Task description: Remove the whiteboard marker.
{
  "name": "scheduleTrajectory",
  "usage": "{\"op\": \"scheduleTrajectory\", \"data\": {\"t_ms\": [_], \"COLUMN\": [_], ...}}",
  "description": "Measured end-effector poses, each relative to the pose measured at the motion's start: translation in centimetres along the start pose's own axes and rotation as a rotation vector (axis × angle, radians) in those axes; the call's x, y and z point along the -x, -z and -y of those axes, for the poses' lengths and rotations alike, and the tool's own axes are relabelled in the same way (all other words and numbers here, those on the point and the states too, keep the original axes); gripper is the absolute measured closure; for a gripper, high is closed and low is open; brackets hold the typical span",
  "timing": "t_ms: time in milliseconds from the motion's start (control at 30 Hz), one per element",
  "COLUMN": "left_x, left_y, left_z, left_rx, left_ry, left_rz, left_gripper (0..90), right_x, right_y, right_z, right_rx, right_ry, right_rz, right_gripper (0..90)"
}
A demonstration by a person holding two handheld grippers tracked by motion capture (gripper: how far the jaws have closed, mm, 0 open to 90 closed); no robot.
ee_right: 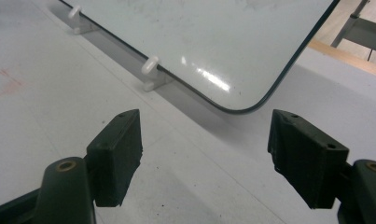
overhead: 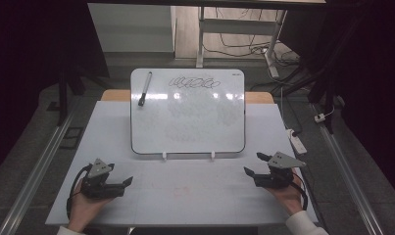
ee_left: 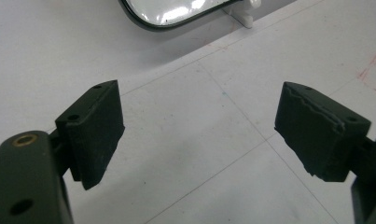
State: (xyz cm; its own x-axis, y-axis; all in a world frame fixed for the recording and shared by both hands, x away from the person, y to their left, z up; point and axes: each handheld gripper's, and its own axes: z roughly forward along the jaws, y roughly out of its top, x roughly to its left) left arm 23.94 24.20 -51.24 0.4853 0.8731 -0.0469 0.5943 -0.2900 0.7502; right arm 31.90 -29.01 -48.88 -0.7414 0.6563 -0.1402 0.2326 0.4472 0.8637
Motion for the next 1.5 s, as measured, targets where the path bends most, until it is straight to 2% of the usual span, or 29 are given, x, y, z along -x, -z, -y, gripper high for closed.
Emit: {"op": "scheduleTrajectory", "data": {"t_ms": [500, 733, 1033, 1367, 1500], "left_x": [0.0, 0.2, 0.2, -0.4, -0.5], "left_y": [0.1, 0.3, 0.5, 0.0, -0.4], "left_z": [-0.2, -1.1, -4.3, -10.0, -11.7], "left_rx": [0.001, 0.009, 0.020, 0.049, 0.049], "left_ry": [-0.006, -0.019, -0.048, -0.060, -0.059], "left_rz": [-0.010, -0.021, -0.021, -0.003, 0.001], "left_gripper": [16.5, 16.9, 17.2, 17.3, 17.6], "right_x": [-0.5, -0.5, -0.5, -0.4, -0.5], "right_y": [-0.5, -0.5, -0.5, -0.5, -0.5], "right_z": [0.2, 0.1, 0.0, 0.0, 0.0], "right_rx": [-0.015, -0.012, 0.004, 0.005, 0.004], "right_ry": [0.007, 0.002, -0.004, -0.009, -0.008], "right_rz": [-0.009, -0.010, -0.013, -0.019, -0.020], "right_gripper": [26.1, 26.1, 26.2, 26.4, 26.5]}}
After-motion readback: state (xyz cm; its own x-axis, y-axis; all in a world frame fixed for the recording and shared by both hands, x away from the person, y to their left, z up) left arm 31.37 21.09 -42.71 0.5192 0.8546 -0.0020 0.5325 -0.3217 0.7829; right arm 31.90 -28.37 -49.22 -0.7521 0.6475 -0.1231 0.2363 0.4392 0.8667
